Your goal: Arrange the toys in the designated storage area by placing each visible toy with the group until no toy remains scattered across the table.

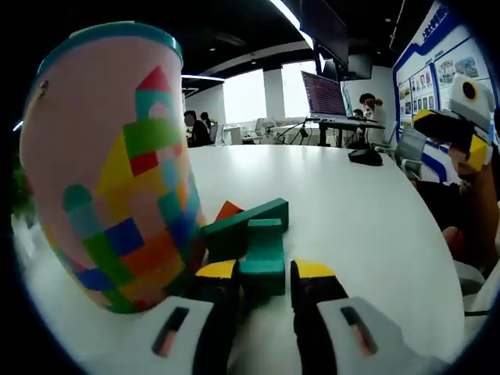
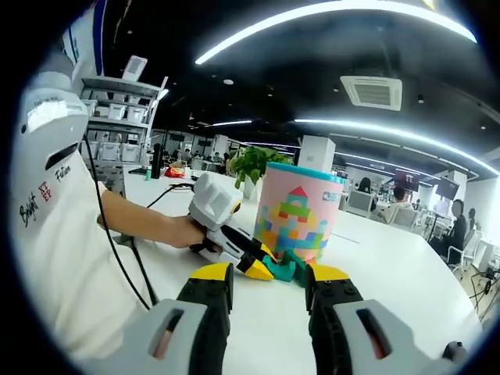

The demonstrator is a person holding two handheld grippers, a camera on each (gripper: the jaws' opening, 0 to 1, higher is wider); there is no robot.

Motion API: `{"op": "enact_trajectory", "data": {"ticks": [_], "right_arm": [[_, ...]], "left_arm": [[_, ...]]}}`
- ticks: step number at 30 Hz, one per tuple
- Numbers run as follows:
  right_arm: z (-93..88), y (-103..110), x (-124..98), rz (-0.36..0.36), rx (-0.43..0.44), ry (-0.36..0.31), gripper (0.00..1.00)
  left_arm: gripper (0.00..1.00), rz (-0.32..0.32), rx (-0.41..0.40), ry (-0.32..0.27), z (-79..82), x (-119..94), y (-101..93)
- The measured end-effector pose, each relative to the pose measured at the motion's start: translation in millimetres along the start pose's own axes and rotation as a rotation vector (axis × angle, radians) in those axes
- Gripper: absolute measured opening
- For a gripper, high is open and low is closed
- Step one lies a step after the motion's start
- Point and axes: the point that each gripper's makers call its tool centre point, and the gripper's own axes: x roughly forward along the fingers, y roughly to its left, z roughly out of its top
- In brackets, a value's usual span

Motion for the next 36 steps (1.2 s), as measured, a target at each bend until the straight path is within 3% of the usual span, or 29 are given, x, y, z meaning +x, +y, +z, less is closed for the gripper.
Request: {"op": "enact_trajectory", "data": {"ticks": [9,17,24,30,36], "right_arm": [[-5.3,-7.5,-5.6,-0.027,0.027,-0.005,0.36],[-1.9,-4.4,-3.6,-0.019,0.015,-0.008,0.36],[-3.0,-4.9,-3.4,-0.021,0.014,-0.003,0.36],[-2.7,-3.9,-4.1,-0.018,0.013,-0.004,0.36],[-1.5,0.2,-2.5,0.005,0.016,-0.012,0.37]], "left_arm": [[0.23,-0.016,-0.04,0.01,-2.0,0.1,3.7],[0.22,-0.019,-0.02,-0.002,-1.9,-6.1,3.1],[0.22,-0.002,0.002,-0.086,29.0,-33.9,7.9],[0.22,-0.014,-0.039,-0.114,39.7,-44.1,11.0],[0.22,-0.016,-0.006,-0.137,51.5,-46.4,6.5]]}}
